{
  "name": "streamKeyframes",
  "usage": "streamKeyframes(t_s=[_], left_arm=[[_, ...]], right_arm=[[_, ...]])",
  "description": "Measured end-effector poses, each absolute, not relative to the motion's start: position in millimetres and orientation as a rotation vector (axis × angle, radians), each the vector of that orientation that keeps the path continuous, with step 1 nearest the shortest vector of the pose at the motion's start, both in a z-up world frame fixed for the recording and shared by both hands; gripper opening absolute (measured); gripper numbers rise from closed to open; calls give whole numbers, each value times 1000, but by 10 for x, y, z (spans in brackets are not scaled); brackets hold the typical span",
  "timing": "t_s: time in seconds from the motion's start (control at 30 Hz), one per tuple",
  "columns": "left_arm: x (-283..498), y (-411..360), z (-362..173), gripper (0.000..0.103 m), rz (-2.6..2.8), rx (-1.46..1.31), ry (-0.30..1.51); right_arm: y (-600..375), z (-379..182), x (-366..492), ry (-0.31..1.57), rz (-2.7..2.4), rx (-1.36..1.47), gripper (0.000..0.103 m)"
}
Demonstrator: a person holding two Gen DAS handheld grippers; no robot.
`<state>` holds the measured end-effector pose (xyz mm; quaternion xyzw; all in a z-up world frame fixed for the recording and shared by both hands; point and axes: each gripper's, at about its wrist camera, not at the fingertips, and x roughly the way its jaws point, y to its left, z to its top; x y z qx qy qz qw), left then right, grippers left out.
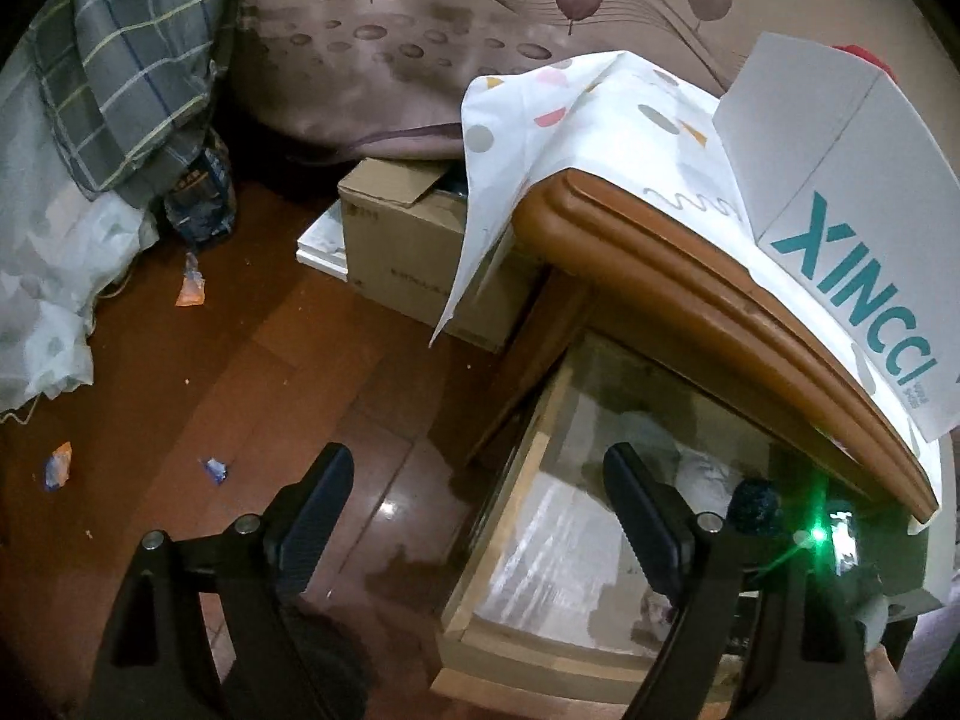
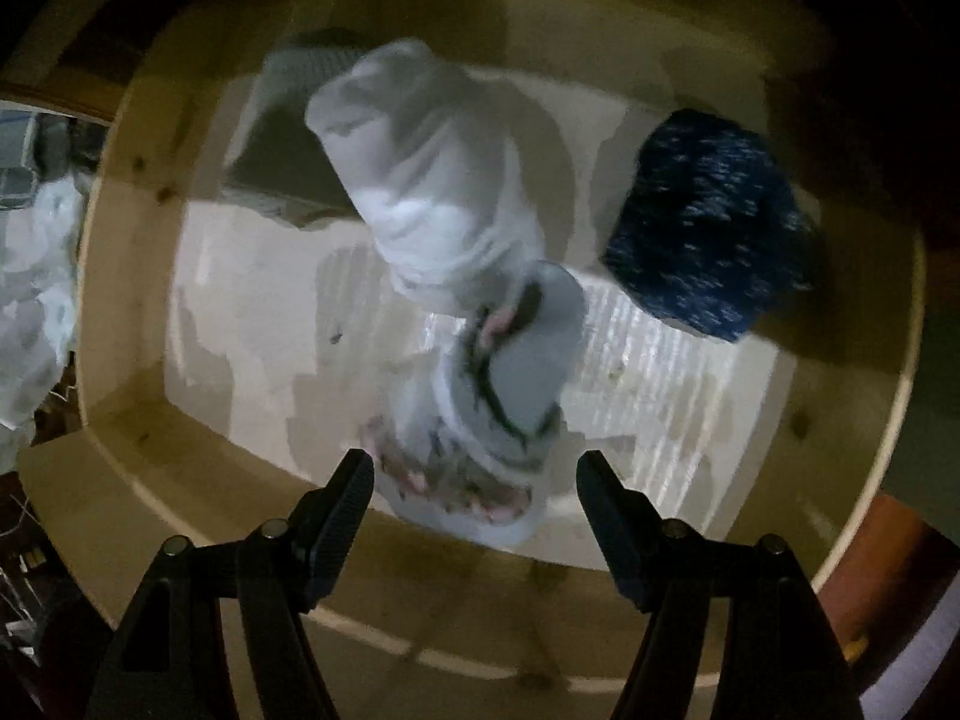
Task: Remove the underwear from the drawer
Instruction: 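Grasp the grey pink-patterned sock in the drawer with the right tool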
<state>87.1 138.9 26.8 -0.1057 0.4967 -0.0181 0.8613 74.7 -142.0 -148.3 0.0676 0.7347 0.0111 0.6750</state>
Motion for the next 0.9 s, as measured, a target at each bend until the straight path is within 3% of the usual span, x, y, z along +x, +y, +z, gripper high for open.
streamKeyframes(t_s=[0.4,0.57,0.67,0.9], left_arm=[[904,1416,228,83,-72,-262,1085],[901,1392,224,83,-77,-254,1087],[899,1363,223,83,-84,-245,1086],[906,1314,198,83,-77,-224,1096]], right_arm=[[-1173,-1820,1014,1787,-12,84,72],[-1187,-1835,997,1774,-17,49,46],[-1191,-1803,925,1762,-4,48,36],[-1330,-1463,705,1601,-27,77,31]])
